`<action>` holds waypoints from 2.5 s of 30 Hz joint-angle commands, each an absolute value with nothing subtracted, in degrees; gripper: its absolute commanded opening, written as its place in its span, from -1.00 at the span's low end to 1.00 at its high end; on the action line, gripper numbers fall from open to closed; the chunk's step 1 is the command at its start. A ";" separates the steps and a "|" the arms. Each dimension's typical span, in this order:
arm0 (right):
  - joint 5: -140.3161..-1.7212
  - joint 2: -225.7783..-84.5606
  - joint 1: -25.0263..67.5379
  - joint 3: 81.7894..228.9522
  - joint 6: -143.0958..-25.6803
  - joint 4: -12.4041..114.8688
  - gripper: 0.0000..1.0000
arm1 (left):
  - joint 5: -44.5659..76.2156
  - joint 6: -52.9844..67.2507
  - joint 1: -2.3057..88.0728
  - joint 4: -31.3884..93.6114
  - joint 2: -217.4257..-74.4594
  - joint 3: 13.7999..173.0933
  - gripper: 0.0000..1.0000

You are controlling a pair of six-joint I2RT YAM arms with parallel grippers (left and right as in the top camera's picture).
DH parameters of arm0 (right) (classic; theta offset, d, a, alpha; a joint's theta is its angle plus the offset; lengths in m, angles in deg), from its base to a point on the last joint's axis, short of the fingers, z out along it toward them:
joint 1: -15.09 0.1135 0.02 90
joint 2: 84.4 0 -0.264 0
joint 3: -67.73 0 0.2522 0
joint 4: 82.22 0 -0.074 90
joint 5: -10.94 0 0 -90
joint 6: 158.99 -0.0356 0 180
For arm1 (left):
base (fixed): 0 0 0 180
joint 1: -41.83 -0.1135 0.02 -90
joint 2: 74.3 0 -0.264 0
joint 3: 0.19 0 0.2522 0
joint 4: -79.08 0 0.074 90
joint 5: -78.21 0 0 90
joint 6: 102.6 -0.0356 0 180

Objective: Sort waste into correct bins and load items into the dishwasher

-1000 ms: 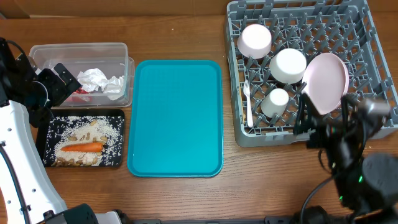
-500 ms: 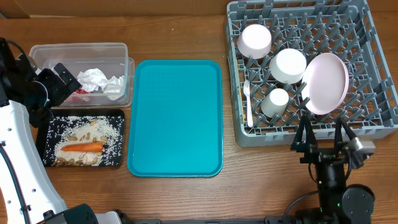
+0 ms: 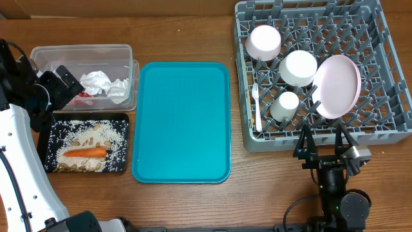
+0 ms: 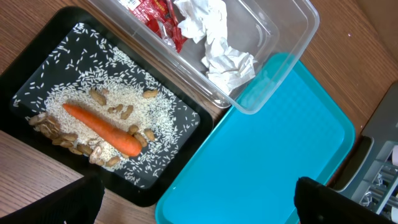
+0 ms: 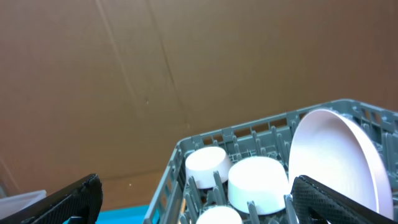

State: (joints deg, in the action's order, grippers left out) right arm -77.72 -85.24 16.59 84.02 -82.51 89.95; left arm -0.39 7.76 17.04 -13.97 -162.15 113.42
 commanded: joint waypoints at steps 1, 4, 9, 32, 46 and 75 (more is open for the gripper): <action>-76.80 -84.56 15.82 81.92 -82.71 90.54 1.00 | 0.07 7.30 17.10 -13.95 -161.17 114.56 1.00; -75.07 -84.56 14.67 81.94 -82.68 90.41 1.00 | 0.07 7.30 17.10 -13.95 -161.17 114.56 1.00; -74.24 -84.56 12.55 81.92 -81.00 88.20 1.00 | 0.07 7.30 17.10 -13.95 -161.17 114.56 1.00; -76.43 -84.54 12.22 81.94 -68.89 79.35 1.00 | 0.07 7.30 17.10 -13.95 -161.17 114.56 1.00; -76.41 -84.56 12.22 81.94 -68.94 79.37 1.00 | 0.07 7.30 17.10 -13.95 -161.17 114.54 1.00; -76.38 -84.56 12.22 81.94 -68.94 79.37 1.00 | 0.07 7.30 17.10 -13.95 -161.17 114.56 0.99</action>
